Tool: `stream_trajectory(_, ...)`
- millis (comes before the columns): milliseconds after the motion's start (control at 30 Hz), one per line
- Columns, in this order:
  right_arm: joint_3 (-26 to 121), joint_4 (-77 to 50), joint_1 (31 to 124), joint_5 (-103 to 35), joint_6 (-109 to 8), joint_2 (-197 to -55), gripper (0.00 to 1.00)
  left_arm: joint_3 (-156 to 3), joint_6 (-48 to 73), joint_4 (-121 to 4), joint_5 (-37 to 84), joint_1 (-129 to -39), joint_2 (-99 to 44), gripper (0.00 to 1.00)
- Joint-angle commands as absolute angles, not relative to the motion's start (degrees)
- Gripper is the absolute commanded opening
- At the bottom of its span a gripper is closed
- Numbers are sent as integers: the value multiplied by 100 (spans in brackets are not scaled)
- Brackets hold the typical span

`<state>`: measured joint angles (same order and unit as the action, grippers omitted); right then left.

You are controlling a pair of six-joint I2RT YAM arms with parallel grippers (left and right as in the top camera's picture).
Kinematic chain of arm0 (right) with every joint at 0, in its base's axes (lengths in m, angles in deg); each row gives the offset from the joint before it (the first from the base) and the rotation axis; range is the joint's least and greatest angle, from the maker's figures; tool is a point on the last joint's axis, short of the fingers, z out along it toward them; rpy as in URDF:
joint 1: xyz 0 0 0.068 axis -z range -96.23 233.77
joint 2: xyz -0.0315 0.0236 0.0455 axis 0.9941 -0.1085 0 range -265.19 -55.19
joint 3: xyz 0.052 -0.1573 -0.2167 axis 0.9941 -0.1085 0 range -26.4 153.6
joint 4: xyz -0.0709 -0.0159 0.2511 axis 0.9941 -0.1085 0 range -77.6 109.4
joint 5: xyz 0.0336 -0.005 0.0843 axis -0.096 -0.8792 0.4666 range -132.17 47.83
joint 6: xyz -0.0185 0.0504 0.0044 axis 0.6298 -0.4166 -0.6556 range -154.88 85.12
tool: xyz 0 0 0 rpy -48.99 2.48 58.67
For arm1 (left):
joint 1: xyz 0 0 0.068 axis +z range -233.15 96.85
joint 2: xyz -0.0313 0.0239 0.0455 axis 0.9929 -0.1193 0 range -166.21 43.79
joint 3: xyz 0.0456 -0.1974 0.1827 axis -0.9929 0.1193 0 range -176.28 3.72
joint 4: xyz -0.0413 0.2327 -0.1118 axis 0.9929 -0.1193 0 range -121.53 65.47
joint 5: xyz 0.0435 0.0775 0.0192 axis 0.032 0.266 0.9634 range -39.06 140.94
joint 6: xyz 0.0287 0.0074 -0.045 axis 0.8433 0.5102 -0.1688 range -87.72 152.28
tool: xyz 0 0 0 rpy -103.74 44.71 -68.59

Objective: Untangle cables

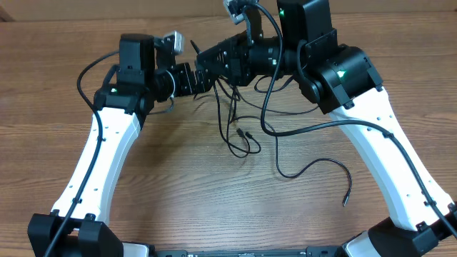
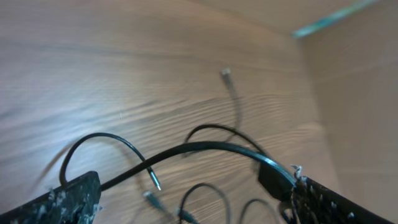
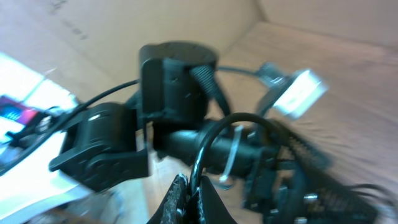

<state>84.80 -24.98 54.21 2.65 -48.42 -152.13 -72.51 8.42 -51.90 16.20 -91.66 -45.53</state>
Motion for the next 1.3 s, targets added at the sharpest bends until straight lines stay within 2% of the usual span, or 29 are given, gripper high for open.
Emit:
stream_trajectory(0,8521,-2446,5428,916,-4885,-15174,4,-7286,744,-4766,531,-9179,-4610,98)
stream_trajectory(100,8521,-2550,5428,595,-4883,-15174,4,-7286,744,-4235,-116,-9179,-4612,96)
stream_trajectory(267,8521,-3193,5428,-1457,-4929,-15174,4,-7286,744,-3754,-809,-9088,-4612,95)
stream_trajectory(333,8521,-3455,5428,-2246,-5089,-15174,4,-7286,744,-3770,-933,-9053,-4610,90)
stream_trajectory(467,8521,-3534,5430,-2631,-5095,-15174,4,-7286,1150,-4240,-841,-9024,-4612,74)
stream_trajectory(667,8521,-3453,5465,-2548,-5095,-15174,4,-7286,1493,-5483,99,-9024,-4612,73)
stream_trajectory(733,8521,-3455,5465,-2356,-5095,-15174,4,-7284,1653,-5586,162,-9024,-4612,59)
stream_trajectory(767,8521,-3458,5465,-2253,-5095,-15174,4,-7284,1705,-5573,184,-9024,-4612,38)
stream_trajectory(833,8521,-3501,5465,-2255,-5097,-15174,4,-7286,1701,-5486,256,-9024,-4612,12)
stream_trajectory(867,8521,-3543,5467,-2294,-5095,-15174,4,-7286,1686,-5416,271,-9024,-4612,4)
stream_trajectory(1033,8521,-3969,5467,-3293,-5097,-15174,4,-7292,1684,-4985,269,-9009,-4610,4)
stream_trajectory(1167,8521,-4083,5465,-2843,-4759,-15174,4,-7292,1640,-4821,269,-8983,-4610,4)
stream_trajectory(1267,8521,-4129,5467,-3000,-4748,-15174,4,-7295,1528,-4644,168,-8948,-4606,4)
